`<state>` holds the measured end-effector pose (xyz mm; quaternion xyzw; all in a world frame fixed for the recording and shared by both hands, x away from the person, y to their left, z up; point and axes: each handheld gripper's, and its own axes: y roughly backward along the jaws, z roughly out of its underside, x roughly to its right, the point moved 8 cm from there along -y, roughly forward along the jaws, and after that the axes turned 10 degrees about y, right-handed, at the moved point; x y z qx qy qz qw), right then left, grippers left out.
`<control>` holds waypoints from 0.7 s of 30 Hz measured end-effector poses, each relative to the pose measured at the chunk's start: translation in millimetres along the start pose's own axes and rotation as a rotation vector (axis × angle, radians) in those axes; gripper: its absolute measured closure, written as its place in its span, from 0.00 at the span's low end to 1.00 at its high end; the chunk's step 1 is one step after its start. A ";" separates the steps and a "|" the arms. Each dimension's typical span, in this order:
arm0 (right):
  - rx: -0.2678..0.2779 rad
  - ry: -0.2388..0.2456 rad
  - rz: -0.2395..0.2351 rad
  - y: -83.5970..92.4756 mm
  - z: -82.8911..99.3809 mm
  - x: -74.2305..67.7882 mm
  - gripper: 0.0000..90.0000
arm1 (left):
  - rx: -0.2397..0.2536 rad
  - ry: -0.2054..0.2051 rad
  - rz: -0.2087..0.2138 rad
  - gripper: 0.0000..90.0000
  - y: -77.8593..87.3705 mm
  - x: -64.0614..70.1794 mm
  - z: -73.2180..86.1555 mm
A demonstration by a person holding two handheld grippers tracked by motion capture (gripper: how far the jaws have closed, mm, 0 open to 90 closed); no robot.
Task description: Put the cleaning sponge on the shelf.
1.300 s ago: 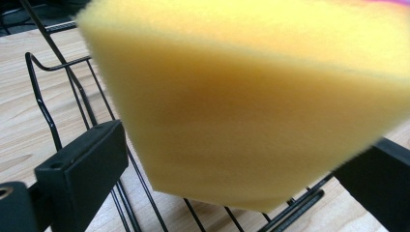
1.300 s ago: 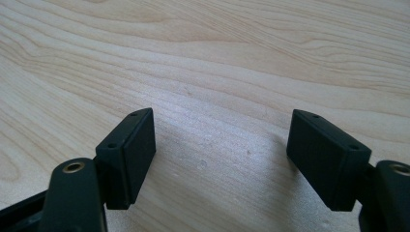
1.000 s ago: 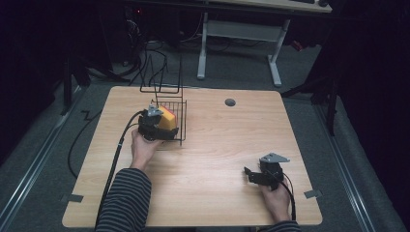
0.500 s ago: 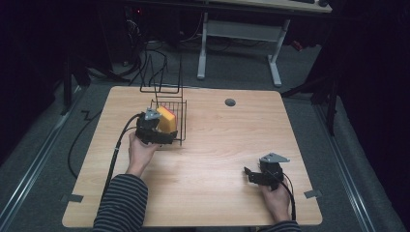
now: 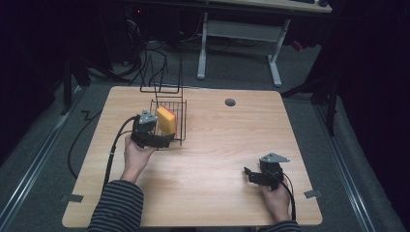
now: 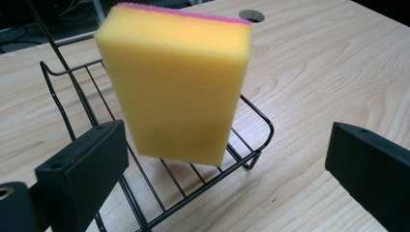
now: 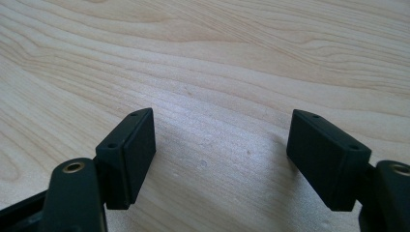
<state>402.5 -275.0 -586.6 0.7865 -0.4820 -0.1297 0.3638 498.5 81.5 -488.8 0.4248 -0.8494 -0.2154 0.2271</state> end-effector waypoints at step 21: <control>0.000 0.000 0.000 0.0 0.0 0.0 0.29 | 0.040 0.021 0.033 0.05 32.2 1.0 3.0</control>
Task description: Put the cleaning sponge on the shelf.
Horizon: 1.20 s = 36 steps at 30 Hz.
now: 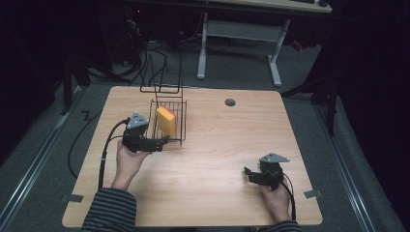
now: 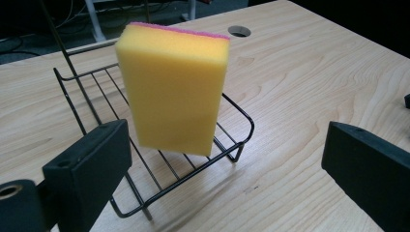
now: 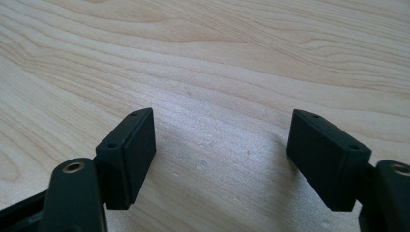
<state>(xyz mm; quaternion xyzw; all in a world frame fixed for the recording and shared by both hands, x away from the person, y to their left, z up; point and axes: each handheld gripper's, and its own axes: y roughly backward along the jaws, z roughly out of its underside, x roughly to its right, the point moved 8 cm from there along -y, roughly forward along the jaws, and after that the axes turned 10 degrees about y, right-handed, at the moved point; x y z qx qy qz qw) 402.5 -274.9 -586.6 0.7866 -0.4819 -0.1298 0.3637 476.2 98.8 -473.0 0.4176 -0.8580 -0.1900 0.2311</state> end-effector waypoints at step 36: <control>0.000 0.000 0.000 0.0 0.0 0.0 0.29 | 0.080 0.056 -0.031 0.09 54.8 -20.7 18.8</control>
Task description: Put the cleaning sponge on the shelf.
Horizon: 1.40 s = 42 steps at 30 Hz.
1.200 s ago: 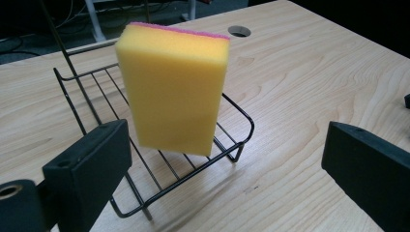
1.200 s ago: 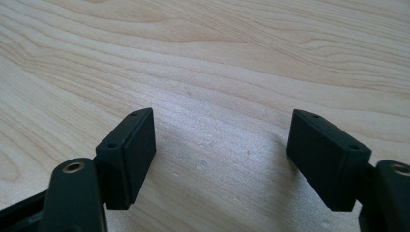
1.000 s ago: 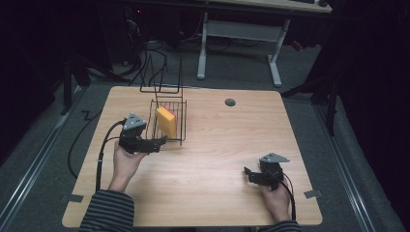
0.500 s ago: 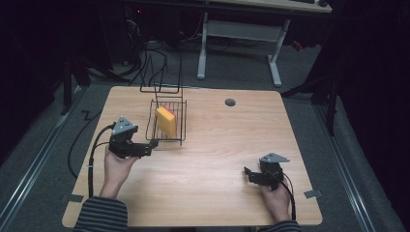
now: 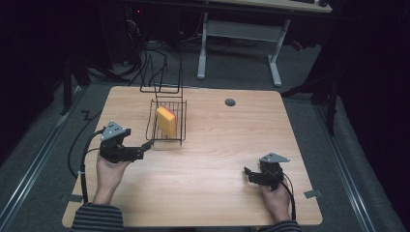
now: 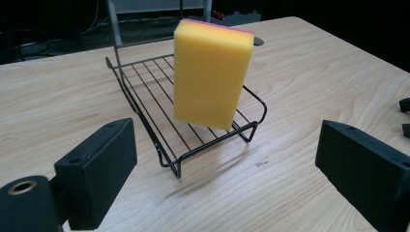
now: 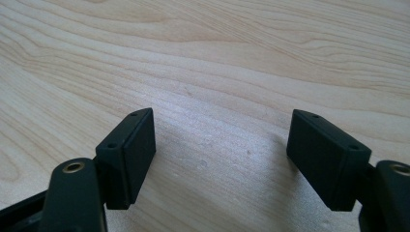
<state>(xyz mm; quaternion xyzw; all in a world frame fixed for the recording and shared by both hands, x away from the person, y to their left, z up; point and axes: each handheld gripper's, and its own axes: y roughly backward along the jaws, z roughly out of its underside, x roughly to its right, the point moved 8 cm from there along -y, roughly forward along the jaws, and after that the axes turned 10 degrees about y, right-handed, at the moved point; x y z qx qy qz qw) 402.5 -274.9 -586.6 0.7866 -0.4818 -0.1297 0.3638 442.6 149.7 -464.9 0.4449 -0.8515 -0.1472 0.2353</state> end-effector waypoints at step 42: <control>0.000 -0.001 0.001 0.0 0.0 -0.1 0.29 | -0.027 0.093 -0.059 0.14 17.2 -35.8 62.0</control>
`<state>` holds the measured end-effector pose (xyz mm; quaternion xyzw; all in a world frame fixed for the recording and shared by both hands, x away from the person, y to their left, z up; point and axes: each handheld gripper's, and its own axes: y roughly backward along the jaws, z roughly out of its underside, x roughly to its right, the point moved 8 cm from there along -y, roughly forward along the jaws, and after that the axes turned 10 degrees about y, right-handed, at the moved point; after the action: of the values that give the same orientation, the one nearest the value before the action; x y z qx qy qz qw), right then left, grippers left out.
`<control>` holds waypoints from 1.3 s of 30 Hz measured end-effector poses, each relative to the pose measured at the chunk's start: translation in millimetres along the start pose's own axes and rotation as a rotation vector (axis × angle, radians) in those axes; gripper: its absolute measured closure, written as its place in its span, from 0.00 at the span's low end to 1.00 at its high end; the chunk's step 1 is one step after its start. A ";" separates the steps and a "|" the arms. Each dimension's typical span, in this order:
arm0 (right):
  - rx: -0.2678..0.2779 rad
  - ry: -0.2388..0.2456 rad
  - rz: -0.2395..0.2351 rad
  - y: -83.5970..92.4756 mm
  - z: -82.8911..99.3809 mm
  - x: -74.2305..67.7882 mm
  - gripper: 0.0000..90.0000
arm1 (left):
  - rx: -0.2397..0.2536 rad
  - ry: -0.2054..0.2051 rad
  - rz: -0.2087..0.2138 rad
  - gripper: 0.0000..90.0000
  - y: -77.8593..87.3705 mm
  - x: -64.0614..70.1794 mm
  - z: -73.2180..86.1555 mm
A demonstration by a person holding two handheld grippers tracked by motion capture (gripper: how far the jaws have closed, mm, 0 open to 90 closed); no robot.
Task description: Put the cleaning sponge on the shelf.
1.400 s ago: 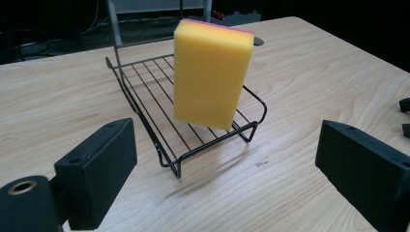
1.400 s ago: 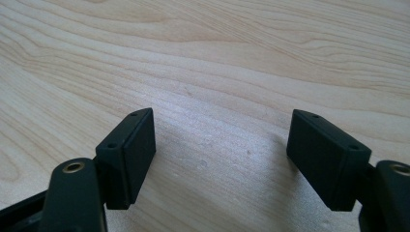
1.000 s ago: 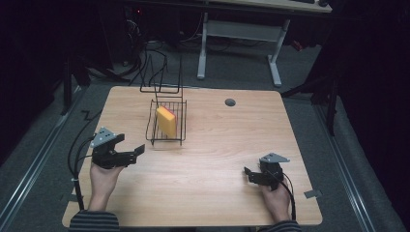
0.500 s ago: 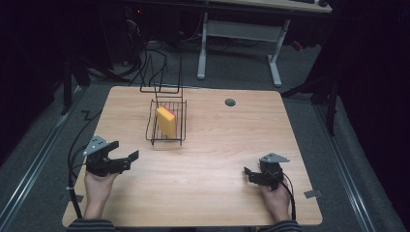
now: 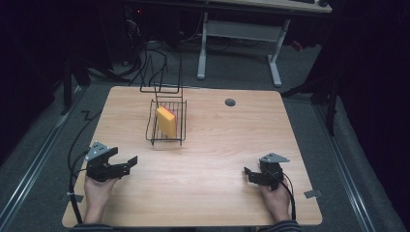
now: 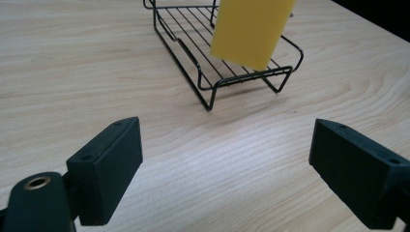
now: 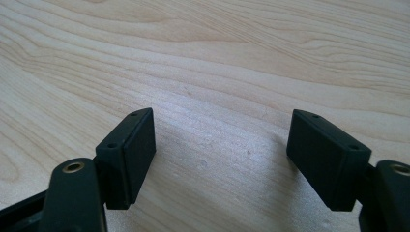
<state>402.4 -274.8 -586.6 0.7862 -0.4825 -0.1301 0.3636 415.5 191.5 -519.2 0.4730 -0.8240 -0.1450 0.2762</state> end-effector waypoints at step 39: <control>0.001 -0.001 0.000 -0.1 0.0 -0.1 0.29 | -0.184 -0.071 -0.206 0.15 -40.6 -27.5 55.5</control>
<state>402.5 -274.8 -586.7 0.7864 -0.4826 -0.1302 0.3630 422.0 193.1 -592.9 0.5222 -0.7636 -0.2642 0.2727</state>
